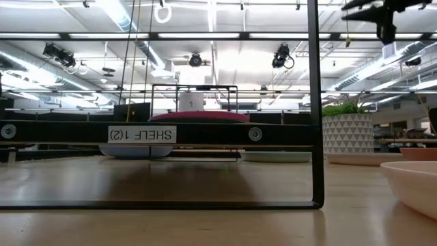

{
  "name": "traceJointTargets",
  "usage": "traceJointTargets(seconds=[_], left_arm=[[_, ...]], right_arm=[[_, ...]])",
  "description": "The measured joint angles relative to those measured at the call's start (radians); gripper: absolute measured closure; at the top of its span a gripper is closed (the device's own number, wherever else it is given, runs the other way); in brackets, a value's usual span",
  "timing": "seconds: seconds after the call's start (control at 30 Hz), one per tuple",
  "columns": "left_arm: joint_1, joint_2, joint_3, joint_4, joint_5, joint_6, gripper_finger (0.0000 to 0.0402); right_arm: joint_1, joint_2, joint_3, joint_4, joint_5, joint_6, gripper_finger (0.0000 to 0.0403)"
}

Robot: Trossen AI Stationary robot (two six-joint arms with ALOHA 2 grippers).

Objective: Place and stack plates onto a shelf
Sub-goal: Put the gray plate on the shelf

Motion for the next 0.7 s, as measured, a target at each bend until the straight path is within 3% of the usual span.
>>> traceJointTargets(seconds=[0.27,0.5,0.7], left_arm=[[-0.036,-0.230,-0.289,0.187,-0.076,-0.143,0.0281],[-0.111,-0.323,-0.447,0.332,-0.235,-0.198,0.0281],[-0.166,-0.387,-0.557,0.372,-0.328,-0.288,0.0281]], right_arm=[[0.000,0.007,0.000,0.159,-0.001,0.054,0.0308],[0.006,0.153,0.000,-0.028,-0.098,0.067,0.0314],[0.019,0.359,0.000,-0.193,-0.090,-0.024,0.0318]])
